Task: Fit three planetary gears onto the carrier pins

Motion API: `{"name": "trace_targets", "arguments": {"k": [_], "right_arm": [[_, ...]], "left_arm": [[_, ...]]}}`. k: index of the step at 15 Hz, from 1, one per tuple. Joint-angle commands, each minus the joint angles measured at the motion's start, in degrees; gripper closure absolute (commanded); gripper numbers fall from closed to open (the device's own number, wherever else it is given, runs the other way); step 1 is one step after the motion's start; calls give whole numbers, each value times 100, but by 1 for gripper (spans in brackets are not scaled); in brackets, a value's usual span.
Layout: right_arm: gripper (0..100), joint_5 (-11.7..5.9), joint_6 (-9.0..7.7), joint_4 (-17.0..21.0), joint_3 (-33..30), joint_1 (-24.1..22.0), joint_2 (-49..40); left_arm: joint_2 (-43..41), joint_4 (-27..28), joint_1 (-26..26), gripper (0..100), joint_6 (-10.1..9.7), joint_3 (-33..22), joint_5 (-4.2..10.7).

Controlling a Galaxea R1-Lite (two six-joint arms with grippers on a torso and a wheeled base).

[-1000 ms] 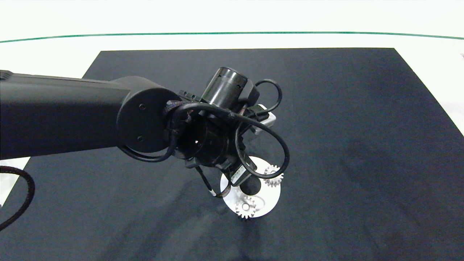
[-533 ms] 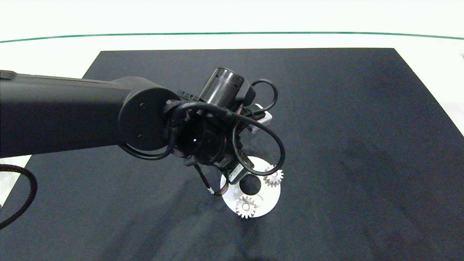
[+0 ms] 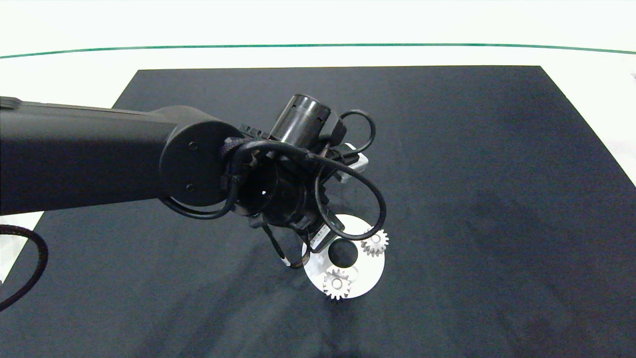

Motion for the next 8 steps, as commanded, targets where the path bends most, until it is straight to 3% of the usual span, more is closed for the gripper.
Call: {"name": "trace_targets", "arguments": {"k": [1,3,4,8], "right_arm": [[0,-17,-6,10,1,9,-1],[0,-17,-6,1,1,9,-9],[0,-17,-6,1,-8,0,-9],[0,-17,-6,1,-8,0,-18]], "left_arm": [[-21,8,-10,81,-22,4,8],[-12,8,-28,81,-22,4,8],[-4,8,-36,0,-22,4,8],[-4,8,-45,0,-22,-4,8]]}}
